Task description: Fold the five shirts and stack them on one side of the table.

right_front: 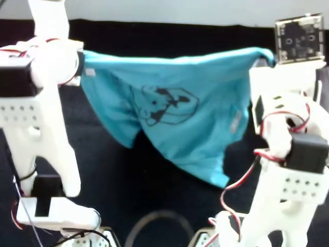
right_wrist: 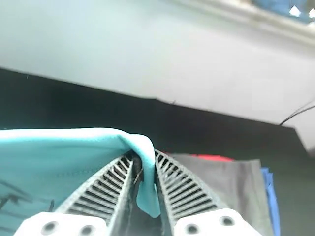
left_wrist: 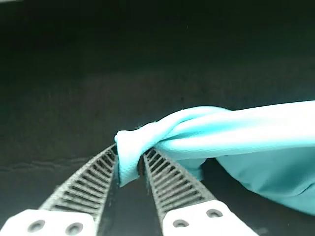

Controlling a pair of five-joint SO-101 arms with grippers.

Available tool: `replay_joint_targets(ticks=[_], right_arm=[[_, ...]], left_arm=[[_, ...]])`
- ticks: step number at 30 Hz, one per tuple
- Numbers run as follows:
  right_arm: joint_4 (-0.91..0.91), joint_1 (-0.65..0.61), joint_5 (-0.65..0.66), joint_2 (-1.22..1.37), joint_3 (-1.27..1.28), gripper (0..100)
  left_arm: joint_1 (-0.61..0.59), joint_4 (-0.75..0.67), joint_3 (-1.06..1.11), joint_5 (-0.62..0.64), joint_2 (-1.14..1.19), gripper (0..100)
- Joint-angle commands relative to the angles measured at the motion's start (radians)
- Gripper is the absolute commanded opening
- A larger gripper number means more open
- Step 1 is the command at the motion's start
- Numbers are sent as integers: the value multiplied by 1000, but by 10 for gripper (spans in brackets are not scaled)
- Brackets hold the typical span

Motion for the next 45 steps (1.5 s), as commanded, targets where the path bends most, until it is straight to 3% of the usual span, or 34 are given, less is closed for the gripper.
replay_joint_targets(ticks=[1,8,20,26,32,45], right_arm=[[2,19,11,-31,-136,7],[21,120,8,-31,-308,7],[272,124,6,-33,-697,7],[401,124,6,-33,-881,7],[522,1,-40,-33,-958,7],[539,-15,-38,-130,-960,7]], left_arm=[[5,8,-65,9,-73,8],[5,8,-73,9,-209,8],[-8,12,-65,9,-337,8],[-143,11,205,8,-375,8],[-206,8,432,8,-461,8],[-203,8,441,6,-796,8]])
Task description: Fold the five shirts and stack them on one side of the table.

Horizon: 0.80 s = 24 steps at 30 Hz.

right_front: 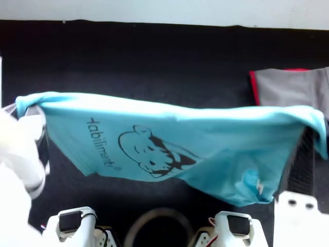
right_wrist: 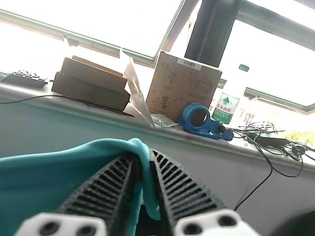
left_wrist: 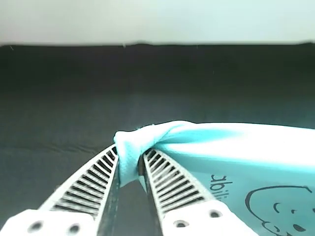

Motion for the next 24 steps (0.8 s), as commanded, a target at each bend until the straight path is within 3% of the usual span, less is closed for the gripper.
replay_joint_targets(ticks=[1,7,14,19,24], right_arm=[[-7,-7,-11,-12,-4,7],[-27,-10,-15,97,-1,7],[-113,-53,-17,453,-2,7],[-269,-61,-12,736,-4,7],[-317,-64,-12,931,-13,7]], left_arm=[[-16,-2,2,5,-44,8],[-16,-11,96,6,-24,8],[8,-236,294,8,242,8],[77,-333,191,8,509,8],[124,-334,-62,8,776,8]])
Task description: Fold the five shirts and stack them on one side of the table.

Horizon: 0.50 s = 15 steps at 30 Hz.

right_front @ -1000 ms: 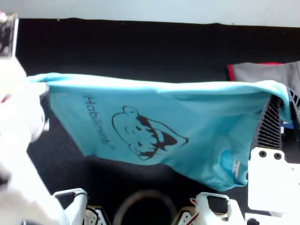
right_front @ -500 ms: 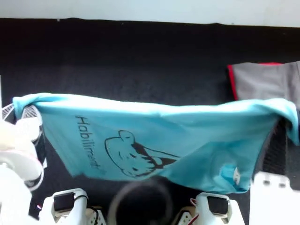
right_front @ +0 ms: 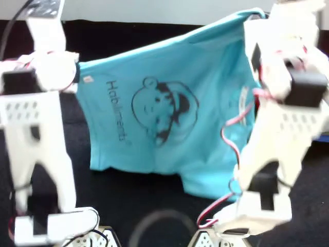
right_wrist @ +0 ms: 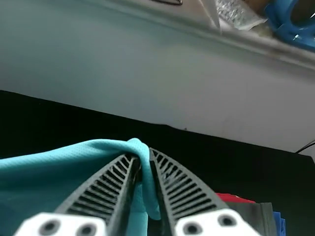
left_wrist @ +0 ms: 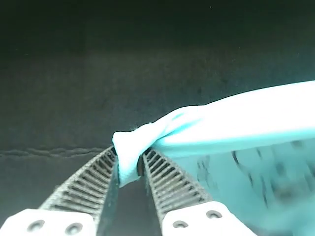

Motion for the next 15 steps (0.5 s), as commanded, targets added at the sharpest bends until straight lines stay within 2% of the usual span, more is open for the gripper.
replay_joint_targets(ticks=[1,7,15], right_arm=[[-38,-5,-6,93,-22,7],[-30,-5,-8,176,-12,7],[102,-7,-11,326,-12,7]], left_arm=[[21,-18,-205,5,165,8],[19,49,-453,0,410,8],[27,49,-539,0,688,8]])
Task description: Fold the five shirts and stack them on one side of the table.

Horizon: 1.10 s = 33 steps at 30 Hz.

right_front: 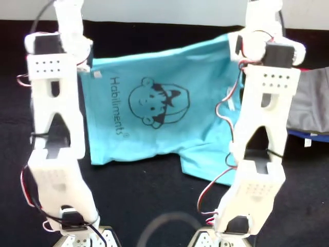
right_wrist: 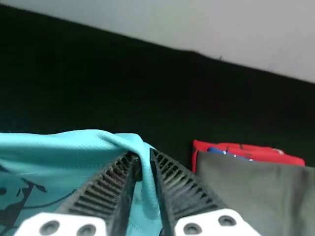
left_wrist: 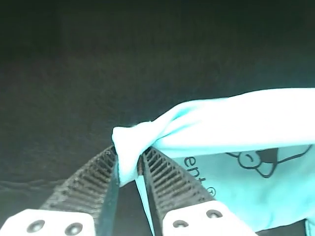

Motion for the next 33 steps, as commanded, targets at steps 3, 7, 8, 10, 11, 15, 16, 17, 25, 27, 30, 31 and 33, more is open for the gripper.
replay_joint_targets(ticks=[3,7,8,10,11,15,16,17,25,27,30,31,33], right_arm=[[102,-8,-11,101,-13,7],[199,-8,-11,209,-16,7],[220,-8,-11,234,-22,7],[257,-7,-20,262,-24,6],[265,-5,-41,260,-24,6],[268,-1,-127,188,-10,6],[268,-2,-129,163,7,6],[268,-4,-126,133,38,6],[262,-2,-118,-188,544,6],[262,-5,-77,-272,679,6],[246,-2,-32,-406,862,6],[236,-1,-17,-447,917,6],[216,1,18,-530,1033,6]], left_arm=[[27,21,-62,2,114,8],[47,87,-62,2,186,8],[48,106,-62,0,200,8],[51,141,-62,0,217,8],[51,160,-62,0,217,8],[51,253,-62,-2,191,8],[51,270,-58,-2,176,8],[47,278,-54,-2,157,8],[51,278,228,-2,-79,8],[64,276,348,-3,-145,8],[81,275,492,-3,-214,8],[85,275,526,-3,-228,8],[90,275,575,-3,-240,8]])
